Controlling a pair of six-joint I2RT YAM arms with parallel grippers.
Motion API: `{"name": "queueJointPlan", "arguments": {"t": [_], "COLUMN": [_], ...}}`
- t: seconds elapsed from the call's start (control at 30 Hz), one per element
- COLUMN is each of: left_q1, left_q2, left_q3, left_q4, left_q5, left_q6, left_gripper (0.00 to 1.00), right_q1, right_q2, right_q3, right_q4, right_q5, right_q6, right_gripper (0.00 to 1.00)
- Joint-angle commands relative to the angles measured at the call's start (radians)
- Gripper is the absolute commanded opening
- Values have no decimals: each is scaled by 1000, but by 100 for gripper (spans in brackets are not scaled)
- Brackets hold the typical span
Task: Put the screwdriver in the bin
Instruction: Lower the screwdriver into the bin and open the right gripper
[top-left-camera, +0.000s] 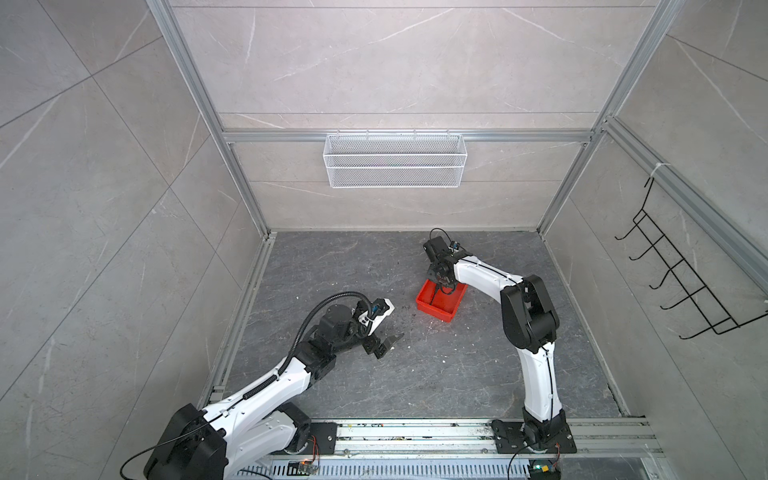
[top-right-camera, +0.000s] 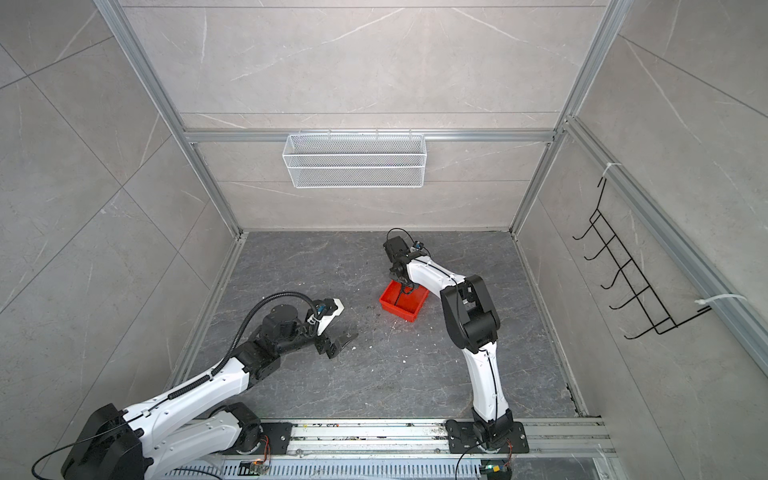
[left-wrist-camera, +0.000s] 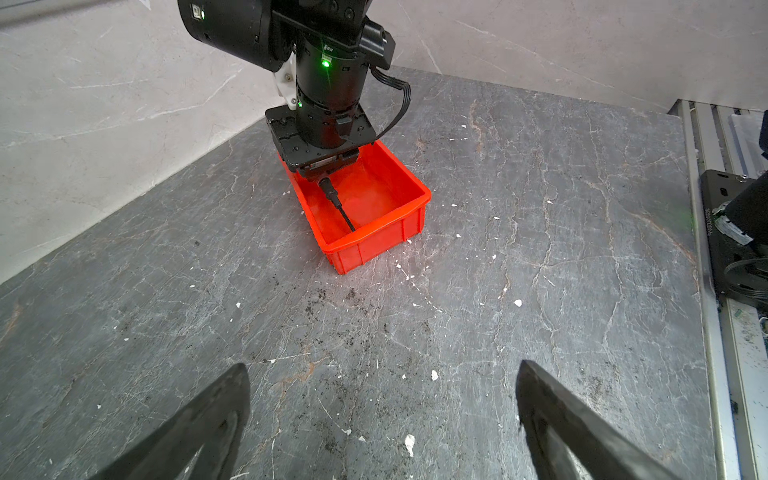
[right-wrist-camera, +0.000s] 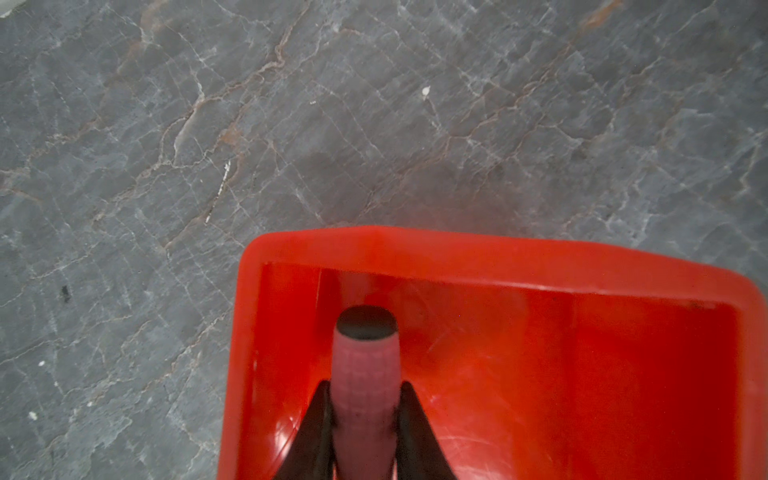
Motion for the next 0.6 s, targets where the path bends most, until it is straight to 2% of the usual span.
{"name": "queueJointPlan", "arguments": {"t": [0.0,0.13,0.4,0.57], "left_q1": [2,2,45,83], "left_q2": [-29,-40,-41,-42], "left_q3": [1,5,4,14], "left_q4": [18,12,44,31], "left_q5": [-2,-2,-39,-63], "left_q6": [15,15,-88,-115], "left_gripper": [100,100,100,100], "right_q1": [-5,-5,-4,-5], "right_q2": [-9,-55,-219,-351], "right_q3": [13,-22,-159,-262], "right_q4": [7,28,102,158], "right_q5": [11,8,2,8], "right_q6": [-14,-21,-38,-90], "right_gripper": [31,45,57,76]}}
